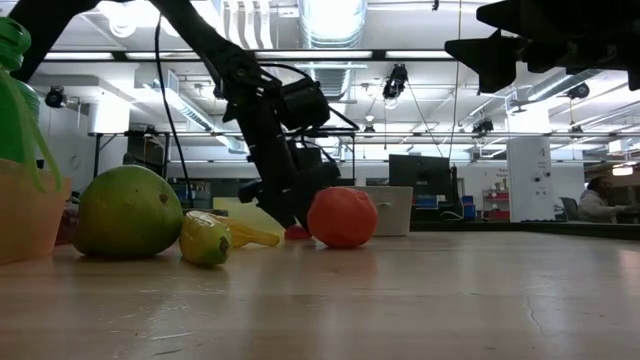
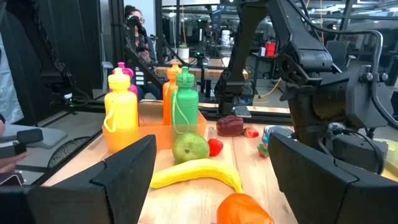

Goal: Pick & Place Food Item
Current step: Put the red strawberry into the gray bin

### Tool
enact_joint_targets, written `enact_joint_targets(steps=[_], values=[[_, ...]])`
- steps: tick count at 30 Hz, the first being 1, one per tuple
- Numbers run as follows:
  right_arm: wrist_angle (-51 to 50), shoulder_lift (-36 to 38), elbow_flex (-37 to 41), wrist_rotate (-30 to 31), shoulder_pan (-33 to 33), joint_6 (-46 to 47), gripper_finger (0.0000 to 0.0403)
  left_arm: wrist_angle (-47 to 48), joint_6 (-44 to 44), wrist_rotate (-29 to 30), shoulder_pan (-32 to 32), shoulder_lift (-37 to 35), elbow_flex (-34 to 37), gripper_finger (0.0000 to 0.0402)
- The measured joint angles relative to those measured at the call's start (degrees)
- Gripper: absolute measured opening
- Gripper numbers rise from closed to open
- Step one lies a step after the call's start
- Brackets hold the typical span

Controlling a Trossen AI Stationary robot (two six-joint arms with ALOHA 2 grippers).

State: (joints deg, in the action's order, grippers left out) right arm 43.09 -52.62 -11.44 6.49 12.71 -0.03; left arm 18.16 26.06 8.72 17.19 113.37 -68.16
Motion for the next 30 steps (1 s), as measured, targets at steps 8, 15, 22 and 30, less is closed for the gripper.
enact_joint_targets(steps=[8,15,22,30], values=[[-0.31,0.00,0.00,-0.01,0.02,0.00,0.0306,-0.03,-0.02,0.80,-0.94,-3.20,-0.02,0.0178],[-0.96,0.00,-0.02,-0.01,0.02,0.00,0.0306,-0.19,-0.10,2.75,-2.04,-5.79,-0.06,0.0179],[-0.94,-0.02,-0.02,-0.01,0.02,0.00,0.0306,-0.28,-0.26,3.70,-2.53,-6.39,-0.02,0.0180],[-0.94,-0.02,-0.02,-0.01,0.02,0.00,0.0306,-0.35,-0.08,3.29,-2.95,-3.94,-0.02,0.0180]])
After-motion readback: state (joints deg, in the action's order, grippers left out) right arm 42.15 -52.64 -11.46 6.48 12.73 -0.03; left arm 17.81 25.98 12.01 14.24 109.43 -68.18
